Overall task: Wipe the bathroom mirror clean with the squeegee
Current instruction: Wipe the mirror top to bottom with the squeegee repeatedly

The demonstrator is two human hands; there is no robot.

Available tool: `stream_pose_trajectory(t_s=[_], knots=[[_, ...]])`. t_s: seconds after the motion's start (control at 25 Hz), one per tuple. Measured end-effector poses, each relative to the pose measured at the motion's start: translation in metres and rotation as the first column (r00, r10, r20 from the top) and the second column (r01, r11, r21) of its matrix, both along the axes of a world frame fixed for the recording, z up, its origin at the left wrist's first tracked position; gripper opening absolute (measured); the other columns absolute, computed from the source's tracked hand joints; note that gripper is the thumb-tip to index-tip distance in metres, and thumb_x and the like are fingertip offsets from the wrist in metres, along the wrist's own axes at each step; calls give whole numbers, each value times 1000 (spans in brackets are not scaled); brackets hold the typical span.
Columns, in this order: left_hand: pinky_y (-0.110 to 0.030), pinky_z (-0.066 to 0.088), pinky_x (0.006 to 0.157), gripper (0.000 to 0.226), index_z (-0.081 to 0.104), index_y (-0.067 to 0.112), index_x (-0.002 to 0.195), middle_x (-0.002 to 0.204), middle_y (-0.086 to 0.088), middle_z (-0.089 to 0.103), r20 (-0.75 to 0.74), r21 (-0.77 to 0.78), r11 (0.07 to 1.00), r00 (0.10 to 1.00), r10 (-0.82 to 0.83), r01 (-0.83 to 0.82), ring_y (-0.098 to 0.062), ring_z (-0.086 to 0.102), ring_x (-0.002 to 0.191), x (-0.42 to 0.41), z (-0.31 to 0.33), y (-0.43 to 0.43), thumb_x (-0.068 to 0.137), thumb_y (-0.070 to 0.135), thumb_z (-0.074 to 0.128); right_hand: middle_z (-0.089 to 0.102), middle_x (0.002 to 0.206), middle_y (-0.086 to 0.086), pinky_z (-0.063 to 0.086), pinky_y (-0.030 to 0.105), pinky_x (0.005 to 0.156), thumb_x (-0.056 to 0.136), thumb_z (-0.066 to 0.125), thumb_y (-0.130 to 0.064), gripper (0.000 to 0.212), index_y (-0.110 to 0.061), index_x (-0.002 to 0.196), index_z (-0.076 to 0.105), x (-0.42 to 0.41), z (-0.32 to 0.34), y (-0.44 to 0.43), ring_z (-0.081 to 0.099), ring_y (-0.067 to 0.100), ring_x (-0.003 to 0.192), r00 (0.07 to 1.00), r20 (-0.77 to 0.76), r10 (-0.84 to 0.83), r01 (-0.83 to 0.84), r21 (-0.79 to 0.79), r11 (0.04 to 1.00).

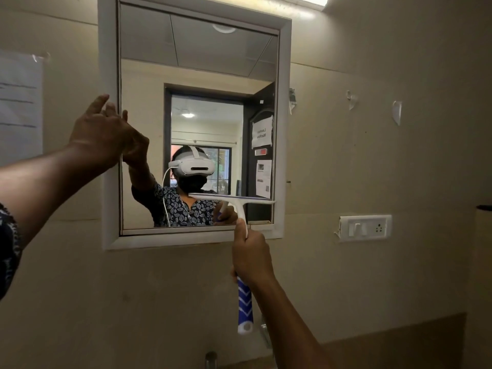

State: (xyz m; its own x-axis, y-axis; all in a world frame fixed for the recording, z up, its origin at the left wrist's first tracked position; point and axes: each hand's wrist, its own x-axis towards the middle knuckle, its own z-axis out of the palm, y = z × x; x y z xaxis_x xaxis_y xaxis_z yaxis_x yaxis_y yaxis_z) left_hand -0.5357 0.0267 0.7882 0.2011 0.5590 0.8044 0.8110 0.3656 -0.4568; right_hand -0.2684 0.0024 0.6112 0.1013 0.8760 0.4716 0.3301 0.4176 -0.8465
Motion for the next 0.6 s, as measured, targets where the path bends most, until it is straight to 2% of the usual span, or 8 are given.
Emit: stream_pose_trajectory(t_s=[0.08, 0.28, 0.44, 0.52, 0.6], knots=[[-54, 27, 107, 25, 72, -2, 85, 99, -26, 65, -48, 5, 999, 998, 40, -40, -41, 59, 98, 4, -1, -8, 60, 2, 74, 57, 66, 4, 58, 46, 68, 94, 28, -55, 46, -19, 76, 51, 0, -17, -1, 59, 23, 60, 1000, -12, -10, 10, -31, 999], [-41, 8, 119, 32, 63, 6, 113, 125, -17, 56, -28, 70, 987, 989, 148, -146, -25, 52, 119, 14, -2, -15, 83, 16, 60, 53, 61, -1, 57, 43, 64, 93, 31, -54, 44, -22, 71, 51, 3, -47, -7, 54, 15, 54, 999, 35, -32, 35, -85, 996], [-38, 3, 120, 41, 54, 2, 123, 134, -22, 48, 10, 41, 984, 985, 175, -175, -27, 45, 129, 23, 1, -25, 84, 13, 62, 53, 62, 1, 56, 45, 66, 95, 31, -51, 44, -21, 70, 49, 6, -39, -13, 55, 20, 57, 997, 63, -39, 44, -72, 996], [-38, 1, 119, 46, 50, -2, 127, 139, -25, 43, 44, 47, 988, 988, 148, -150, -29, 45, 130, 17, 0, -25, 84, 9, 61, 51, 59, 0, 56, 44, 62, 96, 32, -48, 43, -21, 67, 48, 3, -25, -20, 55, 20, 55, 998, 57, -26, 28, -36, 999], [-38, 1, 118, 50, 47, -4, 129, 140, -25, 41, 55, 55, 992, 992, 114, -117, -29, 48, 126, 11, -2, -25, 83, 6, 62, 50, 56, 1, 54, 43, 55, 97, 32, -45, 42, -21, 67, 50, -8, 1, -31, 53, 19, 51, 998, 46, 35, -38, 64, 997]])
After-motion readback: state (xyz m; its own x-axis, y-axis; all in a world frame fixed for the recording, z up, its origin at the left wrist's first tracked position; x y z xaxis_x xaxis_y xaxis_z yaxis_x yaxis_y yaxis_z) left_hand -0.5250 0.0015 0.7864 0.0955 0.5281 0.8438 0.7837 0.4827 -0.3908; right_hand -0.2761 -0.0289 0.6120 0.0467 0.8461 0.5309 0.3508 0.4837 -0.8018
